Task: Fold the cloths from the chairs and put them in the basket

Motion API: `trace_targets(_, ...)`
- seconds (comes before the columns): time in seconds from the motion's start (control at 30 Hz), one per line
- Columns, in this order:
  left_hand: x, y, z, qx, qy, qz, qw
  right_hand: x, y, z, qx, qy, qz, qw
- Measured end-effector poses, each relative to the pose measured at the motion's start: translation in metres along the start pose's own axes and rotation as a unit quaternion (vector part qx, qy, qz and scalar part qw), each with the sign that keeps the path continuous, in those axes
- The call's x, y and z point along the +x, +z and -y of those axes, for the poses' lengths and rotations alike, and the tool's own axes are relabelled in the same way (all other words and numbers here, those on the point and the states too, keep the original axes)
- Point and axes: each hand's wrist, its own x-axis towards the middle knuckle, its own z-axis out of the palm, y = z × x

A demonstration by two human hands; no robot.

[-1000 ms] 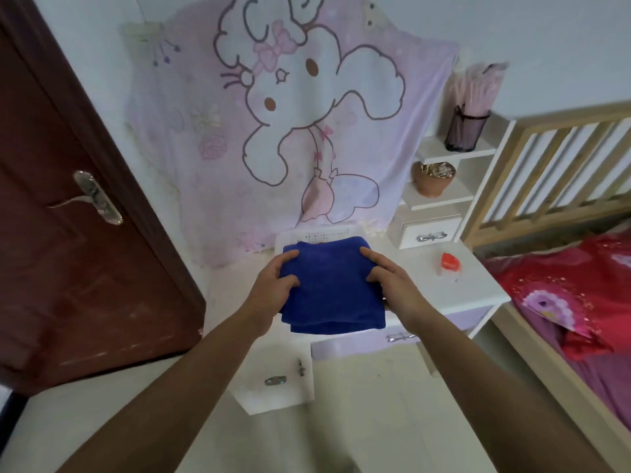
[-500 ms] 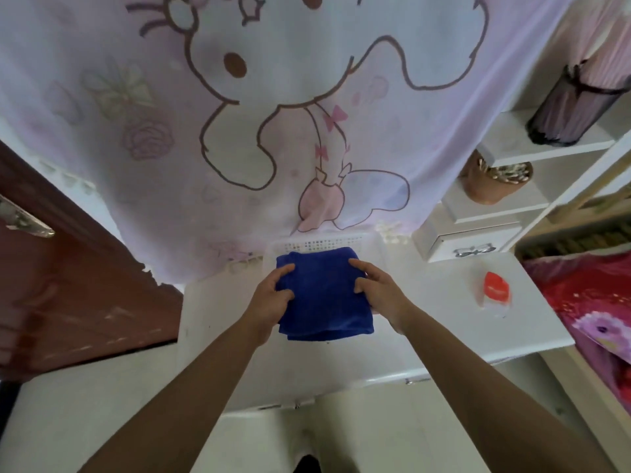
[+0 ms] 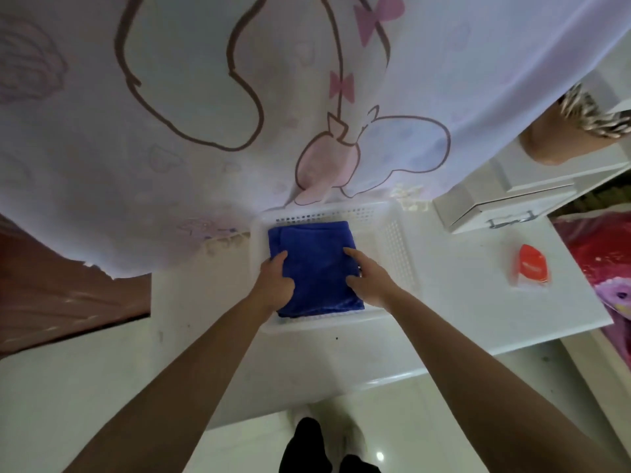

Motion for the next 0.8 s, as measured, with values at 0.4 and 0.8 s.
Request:
trace_targets(0.4, 0.027, 0.017, 0.008, 0.269, 0.057, 0.029, 0.961, 0.02, 0.005, 0.011, -0.356, -0.113, 0.039, 0.927)
trace_targets(0.8, 0.009, 0.011, -0.006, 0.266, 0.133, -0.038, 0.954, 0.0, -0.014, 0.016, -0.259, -0.096, -0.042, 0.96)
